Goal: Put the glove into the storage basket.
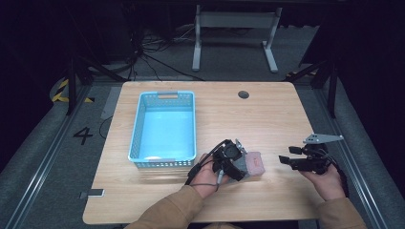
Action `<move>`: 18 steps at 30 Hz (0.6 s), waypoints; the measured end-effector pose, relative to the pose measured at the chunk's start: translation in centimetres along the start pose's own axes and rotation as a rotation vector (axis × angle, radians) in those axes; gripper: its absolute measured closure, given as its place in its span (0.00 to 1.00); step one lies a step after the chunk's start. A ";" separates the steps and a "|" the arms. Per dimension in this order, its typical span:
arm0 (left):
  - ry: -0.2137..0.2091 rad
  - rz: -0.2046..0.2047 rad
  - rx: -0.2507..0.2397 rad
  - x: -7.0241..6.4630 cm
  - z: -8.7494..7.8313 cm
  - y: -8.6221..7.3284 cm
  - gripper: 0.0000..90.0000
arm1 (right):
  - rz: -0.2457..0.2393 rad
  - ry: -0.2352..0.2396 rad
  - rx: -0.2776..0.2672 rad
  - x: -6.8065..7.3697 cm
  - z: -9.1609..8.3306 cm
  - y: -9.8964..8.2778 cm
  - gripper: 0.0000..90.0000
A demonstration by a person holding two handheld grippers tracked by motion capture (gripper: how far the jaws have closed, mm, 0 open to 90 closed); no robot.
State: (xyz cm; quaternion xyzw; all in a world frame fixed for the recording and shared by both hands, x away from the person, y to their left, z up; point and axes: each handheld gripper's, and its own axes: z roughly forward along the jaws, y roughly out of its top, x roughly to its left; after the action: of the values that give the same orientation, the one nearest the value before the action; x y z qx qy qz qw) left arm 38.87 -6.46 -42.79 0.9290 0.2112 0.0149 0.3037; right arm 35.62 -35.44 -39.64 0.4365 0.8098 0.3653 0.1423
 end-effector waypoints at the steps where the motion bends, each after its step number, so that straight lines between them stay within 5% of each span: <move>1: 0.004 -0.005 -0.003 0.1 0.1 0.0 0.26 | 0.008 -0.004 0.007 0.0 0.0 -0.1 0.40; 5: 0.040 0.013 0.030 0.1 0.7 0.1 0.22 | 0.015 -0.008 0.007 -0.1 -0.1 -0.2 0.40; 18: 0.040 0.028 0.071 0.1 2.4 -0.2 0.10 | 0.004 0.001 0.009 0.1 0.0 -0.2 0.40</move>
State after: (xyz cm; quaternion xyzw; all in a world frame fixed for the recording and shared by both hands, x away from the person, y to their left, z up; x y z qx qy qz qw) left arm 39.31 -7.64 -44.88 0.9415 0.2046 0.0304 0.2661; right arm 35.41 -35.40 -39.75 0.4385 0.8106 0.3624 0.1393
